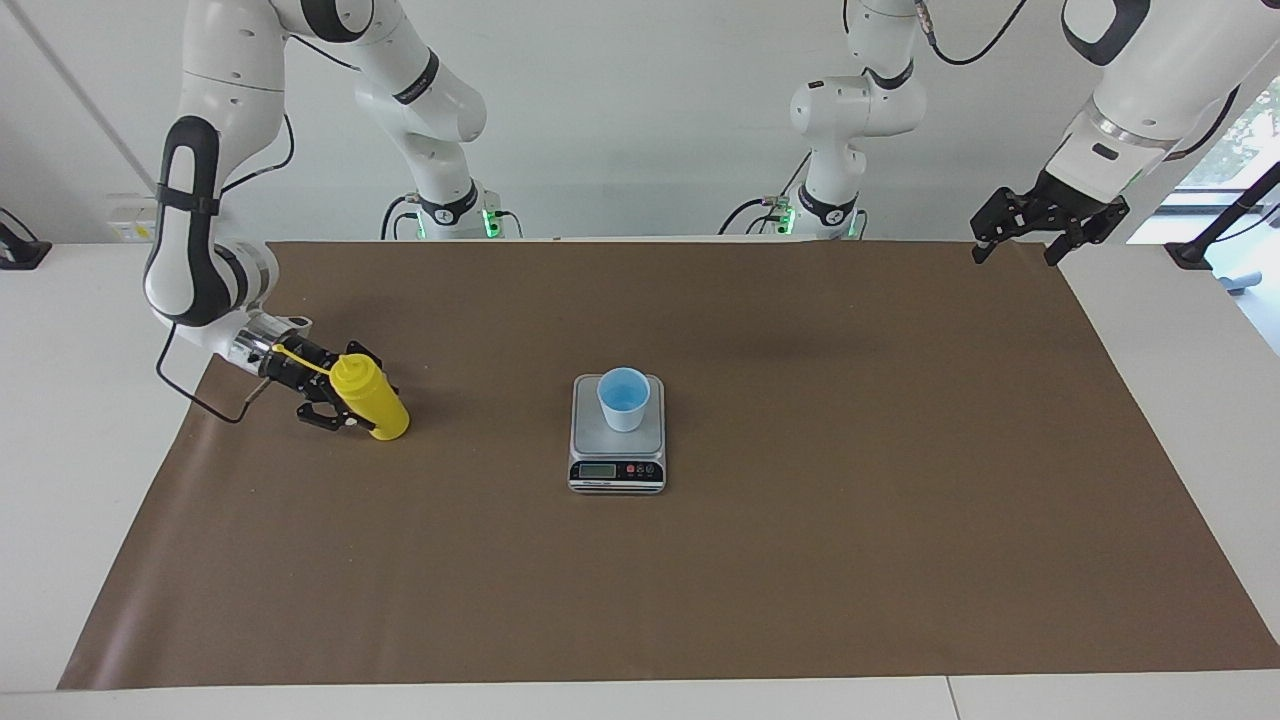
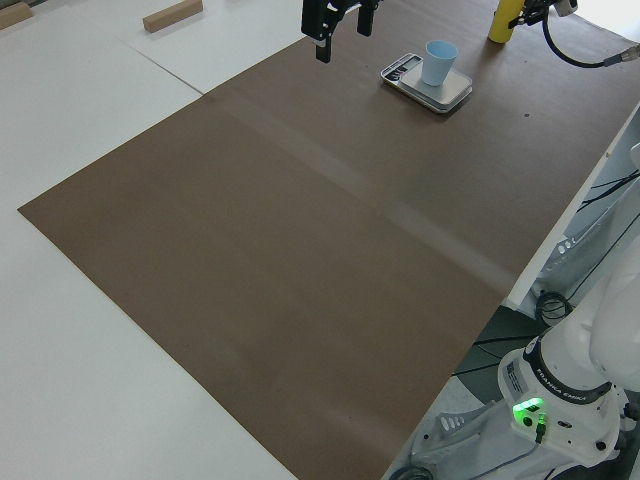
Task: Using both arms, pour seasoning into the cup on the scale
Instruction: 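Stand the yellow bottle on the table and open the right gripper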
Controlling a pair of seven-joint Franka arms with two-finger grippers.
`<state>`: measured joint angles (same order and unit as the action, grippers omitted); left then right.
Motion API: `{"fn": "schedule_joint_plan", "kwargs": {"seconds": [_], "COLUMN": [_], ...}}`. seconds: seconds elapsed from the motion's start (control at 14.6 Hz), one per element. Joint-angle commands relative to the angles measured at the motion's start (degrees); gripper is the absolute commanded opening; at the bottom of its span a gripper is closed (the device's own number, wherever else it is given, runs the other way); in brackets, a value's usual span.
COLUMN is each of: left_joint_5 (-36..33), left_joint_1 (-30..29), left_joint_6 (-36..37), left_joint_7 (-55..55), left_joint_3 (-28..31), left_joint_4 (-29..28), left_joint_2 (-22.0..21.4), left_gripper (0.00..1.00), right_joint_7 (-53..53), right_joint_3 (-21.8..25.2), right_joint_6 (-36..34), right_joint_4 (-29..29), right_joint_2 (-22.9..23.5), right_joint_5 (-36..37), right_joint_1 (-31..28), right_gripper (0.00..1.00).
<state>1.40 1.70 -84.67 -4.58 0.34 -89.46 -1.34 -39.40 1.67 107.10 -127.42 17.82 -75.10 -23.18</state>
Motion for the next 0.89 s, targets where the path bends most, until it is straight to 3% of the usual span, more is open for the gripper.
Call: {"fn": "schedule_joint_plan", "kwargs": {"seconds": [0.0, 0.07, 0.14, 0.21, 0.62, 0.82], "left_joint_5": [-0.88, -0.88, -0.88, -0.88, -0.96, -1.05], "left_joint_1": [-0.73, -0.82, -0.82, -0.82, -0.21, -0.03], "left_joint_6": [0.38, 0.38, 0.29, 0.29, 0.38, 0.29], "left_joint_7": [-0.61, -0.61, -0.61, -0.69, -0.96, -1.05], "left_joint_3": [-0.17, -0.16, -0.08, -0.08, -0.16, -0.52], "left_joint_4": [-0.37, -0.45, -0.46, -0.46, -0.37, -0.37], "left_joint_2": [-1.47, -1.56, -1.56, -1.56, -1.56, -1.38], "left_gripper": [1.00, 1.00, 1.00, 1.00, 1.00, 1.00], "right_joint_7": [3.36, 3.37, 3.37, 3.37, 3.90, 3.81], "right_joint_3": [-0.70, -0.70, -0.70, -0.70, -0.53, -0.53], "right_joint_6": [1.62, 1.35, 0.83, 0.22, -6.10, -8.75], "right_joint_4": [-2.30, -2.13, -1.87, -1.78, 0.59, 1.56], "right_joint_2": [-1.38, -1.38, -1.38, -1.38, -1.47, -1.47], "right_joint_5": [0.48, 0.48, 0.48, 0.48, 1.09, 6.18], "right_joint_1": [-0.99, -1.08, -1.17, -1.52, -4.06, -8.01], "right_gripper": [0.00, 0.36, 0.90, 1.00, 1.00, 1.00]}}
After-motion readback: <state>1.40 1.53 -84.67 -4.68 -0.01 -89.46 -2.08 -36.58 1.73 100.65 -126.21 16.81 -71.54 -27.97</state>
